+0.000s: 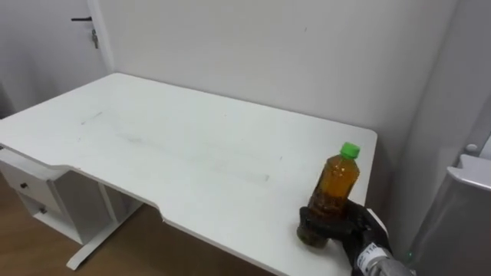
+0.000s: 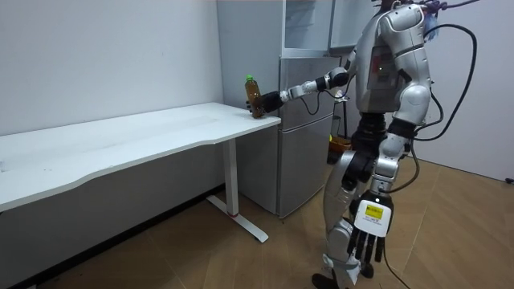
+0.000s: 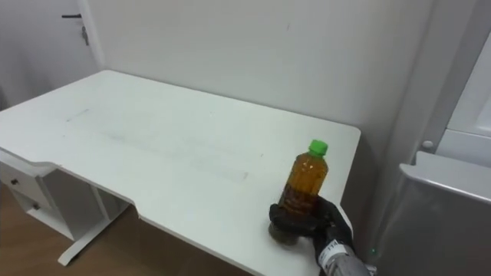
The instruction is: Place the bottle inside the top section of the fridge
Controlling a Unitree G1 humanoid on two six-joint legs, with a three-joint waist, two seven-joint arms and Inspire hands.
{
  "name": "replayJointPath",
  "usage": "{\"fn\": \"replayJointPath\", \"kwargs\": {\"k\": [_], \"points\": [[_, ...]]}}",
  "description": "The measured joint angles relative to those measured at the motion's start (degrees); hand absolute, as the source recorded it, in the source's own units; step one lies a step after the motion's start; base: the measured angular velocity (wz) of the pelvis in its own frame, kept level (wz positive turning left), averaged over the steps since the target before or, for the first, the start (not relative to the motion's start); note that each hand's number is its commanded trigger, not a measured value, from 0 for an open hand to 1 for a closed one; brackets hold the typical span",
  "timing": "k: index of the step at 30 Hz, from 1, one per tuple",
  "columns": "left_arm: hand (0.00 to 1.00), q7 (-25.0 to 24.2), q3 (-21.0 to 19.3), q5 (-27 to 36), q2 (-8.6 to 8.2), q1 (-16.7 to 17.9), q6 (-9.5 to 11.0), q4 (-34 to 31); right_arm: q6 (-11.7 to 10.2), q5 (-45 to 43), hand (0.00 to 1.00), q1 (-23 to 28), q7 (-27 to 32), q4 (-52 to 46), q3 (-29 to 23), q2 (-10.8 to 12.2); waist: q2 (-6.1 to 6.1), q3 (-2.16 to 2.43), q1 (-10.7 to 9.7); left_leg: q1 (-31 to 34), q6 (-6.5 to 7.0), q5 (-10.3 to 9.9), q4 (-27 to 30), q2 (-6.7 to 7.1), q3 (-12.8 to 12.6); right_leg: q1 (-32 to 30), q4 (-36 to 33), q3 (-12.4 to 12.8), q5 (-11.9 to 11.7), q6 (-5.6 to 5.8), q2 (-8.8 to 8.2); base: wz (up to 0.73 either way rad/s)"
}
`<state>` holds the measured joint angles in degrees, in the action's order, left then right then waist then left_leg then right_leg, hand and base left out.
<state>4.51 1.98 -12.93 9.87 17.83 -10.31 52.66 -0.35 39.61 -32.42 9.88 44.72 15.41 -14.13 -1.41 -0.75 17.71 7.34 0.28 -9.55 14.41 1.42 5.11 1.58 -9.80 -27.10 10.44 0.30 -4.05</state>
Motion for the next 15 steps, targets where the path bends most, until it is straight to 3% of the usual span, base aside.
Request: {"fn": "replayJointPath", "kwargs": {"k": [5,10,15], "points": [[0.0,-0.1,0.0,0.3,0.04,0.0,1.5,0.1,-1.1,1.6,1.0,-0.7,-0.7,0.0,-0.9,-0.5,0.32,0.07,0.1,2.2,0.01,0.1,0.4,-0.02,0.1,-2.0,-0.3,0.0,0.0,-0.07,-0.02,0.0],[0.0,-0.1,0.0,4.6,0.11,-0.1,2.8,0.3,-2.7,3.1,1.0,-1.3,-0.8,0.3,-1.1,-0.7,0.92,-0.32,0.3,3.3,0.07,0.3,0.3,-0.04,0.1,-3.4,-1.0,-0.4,-0.1,-0.18,-0.28,0.0],[0.0,0.0,0.1,6.7,0.13,-0.3,3.5,1.2,-4.1,3.4,1.0,-2.1,-1.3,0.1,-1.5,-1.0,1.02,-0.43,0.4,5.4,0.25,1.1,0.2,0.09,-0.2,-6.1,-2.1,-0.1,-0.3,-0.41,-0.72,-0.03]]}}
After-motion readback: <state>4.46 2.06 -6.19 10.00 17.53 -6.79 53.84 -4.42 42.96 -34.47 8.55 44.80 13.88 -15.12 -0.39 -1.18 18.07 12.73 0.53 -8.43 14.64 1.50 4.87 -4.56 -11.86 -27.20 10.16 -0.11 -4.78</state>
